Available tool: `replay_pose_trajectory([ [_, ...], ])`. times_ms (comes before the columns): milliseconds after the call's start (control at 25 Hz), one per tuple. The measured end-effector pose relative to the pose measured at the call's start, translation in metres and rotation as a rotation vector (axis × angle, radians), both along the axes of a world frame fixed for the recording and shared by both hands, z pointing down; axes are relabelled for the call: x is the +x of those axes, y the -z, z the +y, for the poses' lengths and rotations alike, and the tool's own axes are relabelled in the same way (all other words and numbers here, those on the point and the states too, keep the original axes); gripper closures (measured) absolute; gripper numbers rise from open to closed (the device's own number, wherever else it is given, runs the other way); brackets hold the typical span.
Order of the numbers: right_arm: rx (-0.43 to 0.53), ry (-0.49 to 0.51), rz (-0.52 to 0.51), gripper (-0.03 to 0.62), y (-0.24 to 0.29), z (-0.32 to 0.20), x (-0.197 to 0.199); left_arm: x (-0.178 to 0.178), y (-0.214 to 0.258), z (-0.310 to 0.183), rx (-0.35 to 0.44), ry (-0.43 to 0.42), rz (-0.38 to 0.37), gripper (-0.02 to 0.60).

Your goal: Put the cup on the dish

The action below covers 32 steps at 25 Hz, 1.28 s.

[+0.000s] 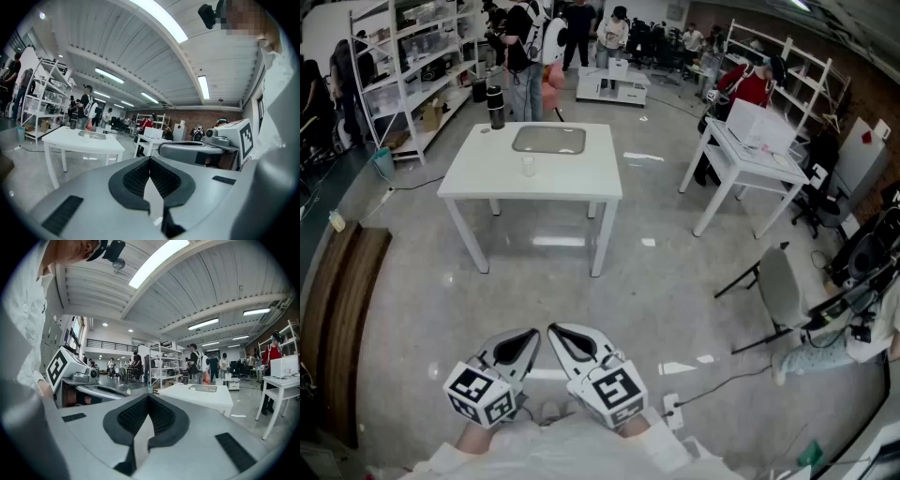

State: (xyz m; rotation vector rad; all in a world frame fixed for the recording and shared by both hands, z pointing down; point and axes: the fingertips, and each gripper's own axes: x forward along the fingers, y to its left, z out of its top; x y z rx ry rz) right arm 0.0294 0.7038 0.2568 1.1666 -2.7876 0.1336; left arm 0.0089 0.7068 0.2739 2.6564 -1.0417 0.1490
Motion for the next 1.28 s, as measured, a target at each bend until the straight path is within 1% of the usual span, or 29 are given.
replay_pose_trajectory([
  [160, 0.024, 0.010, 0.008, 0.580, 0.000, -0.005, 0.003, 0.010, 0.000, -0.001, -0.005, -0.029, -0.008, 0.574],
  [360, 0.006, 0.000, -0.002, 0.580, -0.001, -0.010, 0.009, 0.008, -0.003, -0.006, -0.006, -0.020, -0.022, 0.572],
  [480, 0.005, 0.007, 0.001, 0.580, -0.003, -0.012, 0.010, 0.006, -0.002, -0.010, -0.016, -0.004, 0.009, 0.572],
  [600, -0.036, 0.014, -0.027, 0.580, -0.004, -0.012, 0.008, 0.008, -0.004, -0.012, -0.033, -0.008, 0.039, 0.572],
  [800, -0.025, 0.030, -0.006, 0.580, -0.009, -0.018, 0.008, 0.012, -0.009, -0.014, -0.043, -0.012, 0.017, 0.572],
  [960, -0.058, 0.051, -0.042, 0.579, -0.012, -0.023, 0.010, 0.016, -0.014, -0.021, -0.070, -0.008, 0.014, 0.572],
  [1120, -0.058, 0.060, -0.019, 0.579, -0.015, -0.027, 0.018, 0.024, -0.016, -0.028, -0.070, -0.001, 0.001, 0.572],
  [1280, -0.068, 0.064, -0.036, 0.579, -0.016, -0.034, 0.024, 0.030, -0.023, -0.030, -0.083, 0.011, -0.002, 0.572],
])
